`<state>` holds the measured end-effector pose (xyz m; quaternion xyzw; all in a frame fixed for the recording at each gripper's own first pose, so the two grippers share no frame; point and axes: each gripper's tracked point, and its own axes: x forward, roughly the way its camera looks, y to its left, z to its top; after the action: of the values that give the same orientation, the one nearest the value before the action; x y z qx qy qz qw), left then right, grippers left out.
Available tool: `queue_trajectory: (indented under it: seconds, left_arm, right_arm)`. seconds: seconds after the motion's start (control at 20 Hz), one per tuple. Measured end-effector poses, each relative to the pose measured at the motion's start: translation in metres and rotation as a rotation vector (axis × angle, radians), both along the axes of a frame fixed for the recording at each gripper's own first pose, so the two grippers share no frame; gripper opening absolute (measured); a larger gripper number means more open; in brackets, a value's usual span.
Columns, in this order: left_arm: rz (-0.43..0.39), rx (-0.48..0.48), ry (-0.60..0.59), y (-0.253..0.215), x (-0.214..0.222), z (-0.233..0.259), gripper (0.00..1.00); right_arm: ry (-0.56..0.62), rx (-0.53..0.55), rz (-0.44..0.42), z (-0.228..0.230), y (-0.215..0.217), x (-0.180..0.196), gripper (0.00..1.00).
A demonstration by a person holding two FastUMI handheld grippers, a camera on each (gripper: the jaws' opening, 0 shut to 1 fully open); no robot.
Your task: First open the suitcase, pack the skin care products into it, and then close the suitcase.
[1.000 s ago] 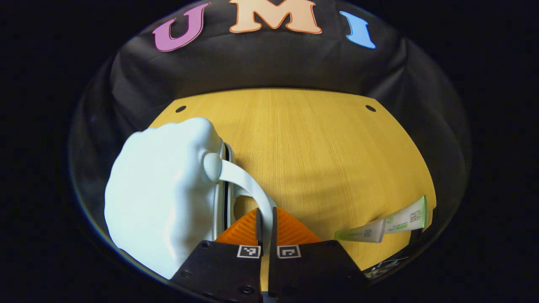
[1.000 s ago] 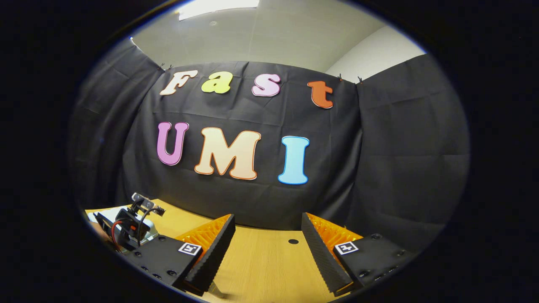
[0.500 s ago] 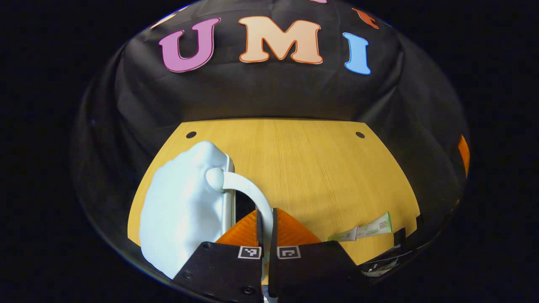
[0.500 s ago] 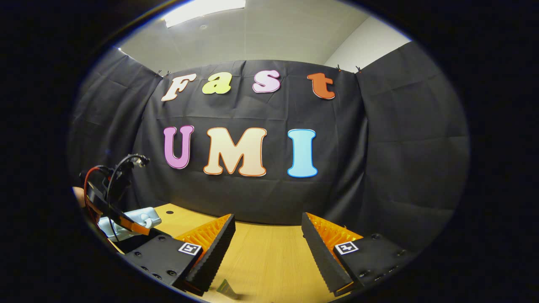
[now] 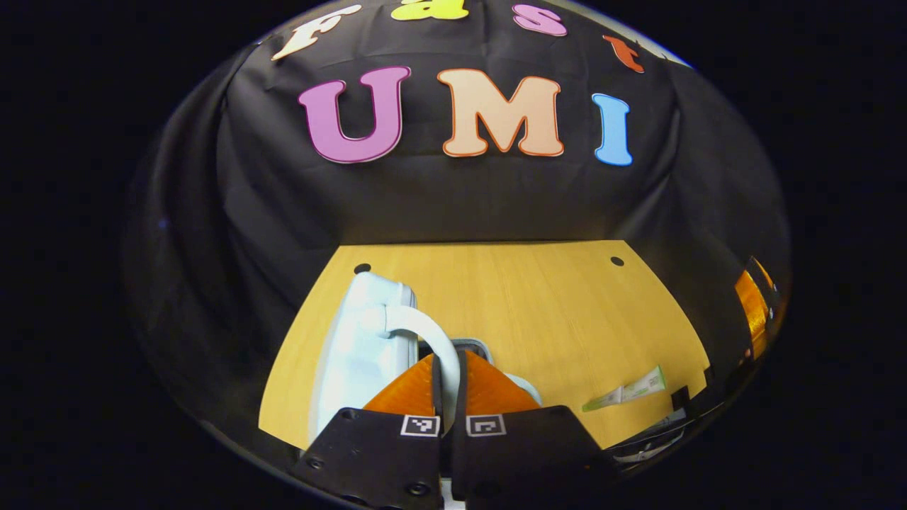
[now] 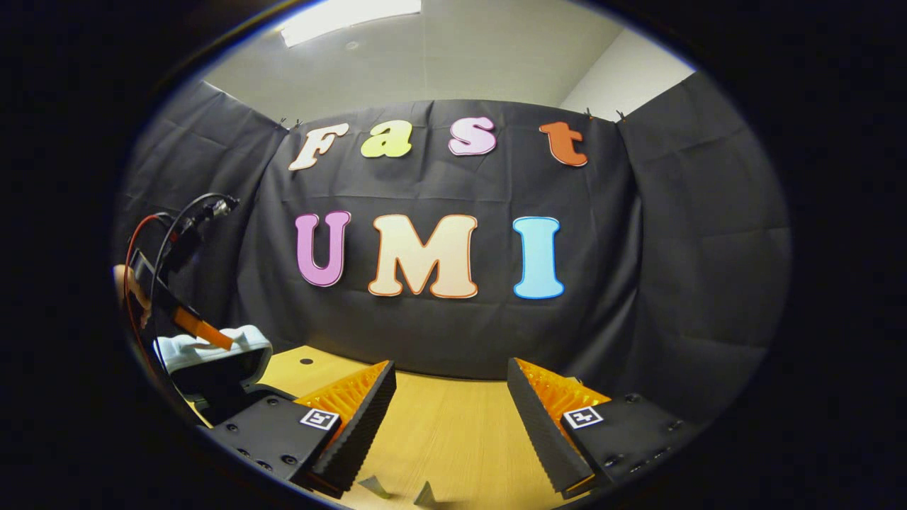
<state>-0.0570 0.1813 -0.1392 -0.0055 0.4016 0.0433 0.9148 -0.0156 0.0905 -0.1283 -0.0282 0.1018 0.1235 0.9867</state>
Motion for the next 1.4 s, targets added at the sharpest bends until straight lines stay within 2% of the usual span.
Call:
queue_trajectory:
  seconds: [0.2,0.4,0.7,0.9,1.05,1.25,1.4]
  left_arm:
    - [0.056,0.127,-0.077,0.077,-0.001,0.029,0.0]
    - [0.104,0.179,-0.102,0.137,-0.007,0.039,0.0]
    - [0.126,0.167,-0.121,0.198,-0.015,0.034,0.0]
    - [0.111,0.15,-0.097,0.231,-0.019,0.018,0.0]
    - [0.126,0.132,-0.107,0.256,-0.017,0.009,0.0]
    - [0.188,0.076,-0.098,0.3,-0.023,-0.026,0.0]
    - [0.212,0.051,-0.084,0.326,-0.034,-0.054,0.0]
  right_arm:
    - [0.012,0.012,-0.002,-0.004,0.017,0.002,1.0]
    - [0.02,0.01,-0.003,-0.007,0.039,0.005,0.99]
    - [-0.011,0.027,-0.001,0.004,0.086,0.008,0.98]
    - [-0.028,0.039,-0.013,0.008,0.111,0.008,1.0]
    - [-0.034,0.079,-0.072,0.012,0.113,0.012,0.98]
    - [-0.032,0.021,-0.132,0.008,0.106,0.016,1.0]
    - [-0.042,0.017,-0.194,0.011,0.091,0.017,1.0]
